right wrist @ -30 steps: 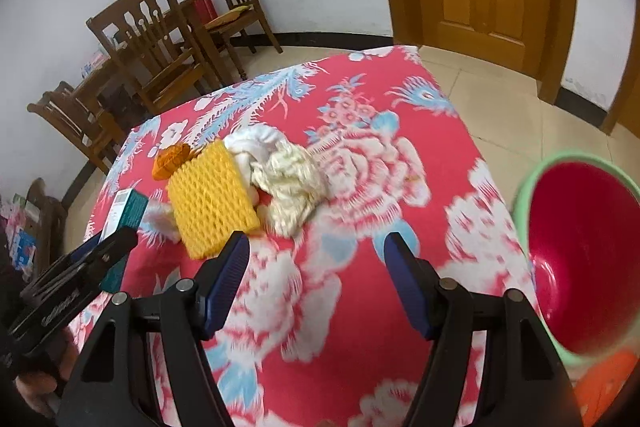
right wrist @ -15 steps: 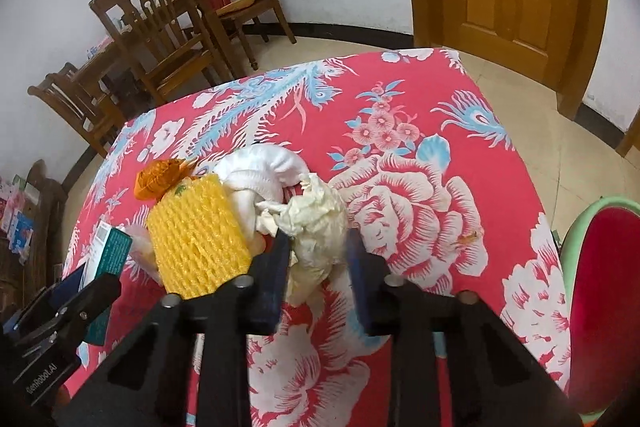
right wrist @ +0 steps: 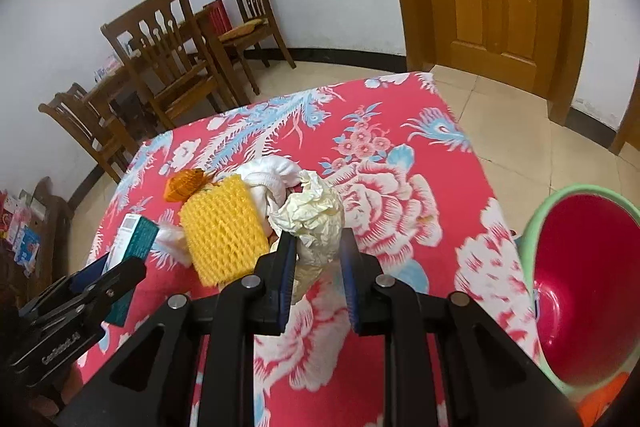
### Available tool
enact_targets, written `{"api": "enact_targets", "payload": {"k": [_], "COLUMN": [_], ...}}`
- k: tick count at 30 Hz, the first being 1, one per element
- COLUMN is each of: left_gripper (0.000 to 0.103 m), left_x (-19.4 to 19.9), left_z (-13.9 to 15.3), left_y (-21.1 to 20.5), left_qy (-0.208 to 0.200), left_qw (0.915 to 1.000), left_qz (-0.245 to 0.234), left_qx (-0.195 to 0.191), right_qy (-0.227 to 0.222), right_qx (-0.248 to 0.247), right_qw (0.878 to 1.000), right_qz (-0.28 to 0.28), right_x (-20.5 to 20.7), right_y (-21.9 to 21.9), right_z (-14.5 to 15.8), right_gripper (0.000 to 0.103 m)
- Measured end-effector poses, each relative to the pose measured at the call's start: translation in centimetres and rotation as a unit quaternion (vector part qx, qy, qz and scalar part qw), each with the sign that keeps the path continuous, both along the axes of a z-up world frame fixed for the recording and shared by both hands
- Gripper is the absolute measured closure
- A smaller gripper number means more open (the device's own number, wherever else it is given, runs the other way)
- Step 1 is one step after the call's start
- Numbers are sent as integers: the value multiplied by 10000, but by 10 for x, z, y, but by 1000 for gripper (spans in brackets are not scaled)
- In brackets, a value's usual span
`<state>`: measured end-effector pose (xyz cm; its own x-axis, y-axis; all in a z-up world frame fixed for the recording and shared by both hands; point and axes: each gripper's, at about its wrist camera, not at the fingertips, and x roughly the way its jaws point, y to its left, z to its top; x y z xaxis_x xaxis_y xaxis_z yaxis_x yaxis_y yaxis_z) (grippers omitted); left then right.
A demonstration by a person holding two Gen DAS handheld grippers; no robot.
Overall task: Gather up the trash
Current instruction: 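Grasp the crumpled cream plastic wrap with the right tool, then carry the medicine box and cream wrap over the red bucket with both tools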
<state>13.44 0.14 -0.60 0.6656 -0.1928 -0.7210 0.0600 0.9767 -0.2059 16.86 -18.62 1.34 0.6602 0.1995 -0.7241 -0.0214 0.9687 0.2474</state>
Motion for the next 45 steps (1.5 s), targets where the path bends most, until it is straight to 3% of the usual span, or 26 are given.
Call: {"api": "enact_targets", "payload": {"k": [11,25,35,45], "left_gripper": [47,47,47,47], "left_x": [-16,-29,-33,-33], "left_z": [17,32,34,15], "left_y": [-33,-104,-166,-222], "left_qy": [-151,-267,-295,-117], "left_qw": [9993,9936,9845,9740], "left_qz": [-331,-1096,-1723,-2245], "left_qx": [-4,37,103,275], "right_qy": [-311,-586,-561,-344], "right_qx": [249,384,431,508], "right_qw": [9985,9906,9807,9700], "right_qz": [-383,-1173,-1825,-2353], "right_x": [-55,-109,-133,-149], "right_y": [-35,-101,-151,-194], "right_z": [24,38,28,5], "right_gripper": [79,79,79,78]}}
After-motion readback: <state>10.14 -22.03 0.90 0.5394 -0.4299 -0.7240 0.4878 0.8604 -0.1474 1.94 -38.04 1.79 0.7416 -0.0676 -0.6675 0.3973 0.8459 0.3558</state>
